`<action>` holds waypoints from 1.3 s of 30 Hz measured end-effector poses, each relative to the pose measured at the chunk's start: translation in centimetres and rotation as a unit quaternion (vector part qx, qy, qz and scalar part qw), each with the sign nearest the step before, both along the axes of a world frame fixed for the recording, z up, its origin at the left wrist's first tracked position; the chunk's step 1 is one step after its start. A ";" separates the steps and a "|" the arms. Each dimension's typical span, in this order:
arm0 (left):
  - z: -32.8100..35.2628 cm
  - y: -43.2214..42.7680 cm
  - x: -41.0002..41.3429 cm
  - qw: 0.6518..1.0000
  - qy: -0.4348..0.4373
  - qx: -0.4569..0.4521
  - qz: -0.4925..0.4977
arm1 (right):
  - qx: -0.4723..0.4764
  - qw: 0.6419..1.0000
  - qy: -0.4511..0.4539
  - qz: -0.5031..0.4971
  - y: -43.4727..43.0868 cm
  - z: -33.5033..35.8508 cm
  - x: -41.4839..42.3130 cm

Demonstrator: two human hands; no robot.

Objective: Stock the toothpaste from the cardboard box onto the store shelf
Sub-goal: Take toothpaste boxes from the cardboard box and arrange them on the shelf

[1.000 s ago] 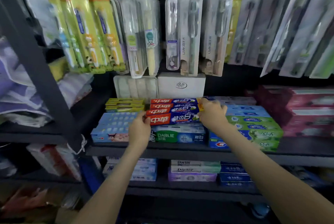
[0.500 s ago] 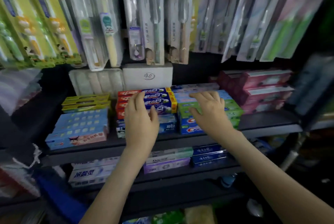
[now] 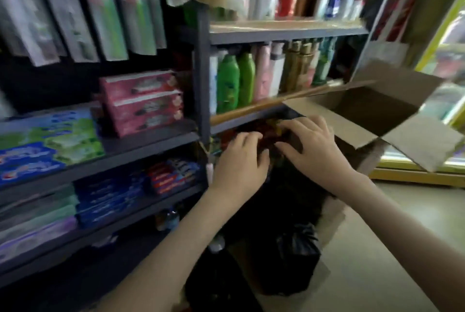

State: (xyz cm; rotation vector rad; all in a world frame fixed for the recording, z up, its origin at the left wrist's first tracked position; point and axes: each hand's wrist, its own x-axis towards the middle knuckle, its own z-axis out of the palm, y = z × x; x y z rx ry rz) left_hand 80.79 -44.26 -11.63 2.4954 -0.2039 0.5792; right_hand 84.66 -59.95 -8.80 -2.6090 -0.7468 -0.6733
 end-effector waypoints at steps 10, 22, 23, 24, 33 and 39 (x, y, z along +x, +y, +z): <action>0.2 -21.6 11.3 0.992 0.084 0.057 -0.081 | 0.006 0.992 0.070 -0.104 -23.2 -1.7 8.4; -3.3 -31.6 31.4 0.965 0.201 0.169 -0.025 | -0.067 0.986 0.125 -0.084 -33.9 -4.3 28.8; -3.5 -32.0 33.2 0.961 0.216 0.173 -0.013 | -0.076 0.984 0.138 -0.078 -34.5 -4.2 30.8; -3.5 -32.5 35.1 0.957 0.225 0.181 -0.001 | -0.084 0.982 0.152 -0.068 -35.0 -3.9 32.9; -3.8 -33.1 47.6 0.940 0.167 0.264 0.134 | -0.101 0.982 0.143 0.067 -37.0 -4.2 47.4; -6.4 -29.8 50.2 0.879 0.230 0.319 0.271 | -0.173 0.960 0.107 0.194 -34.9 -6.0 54.9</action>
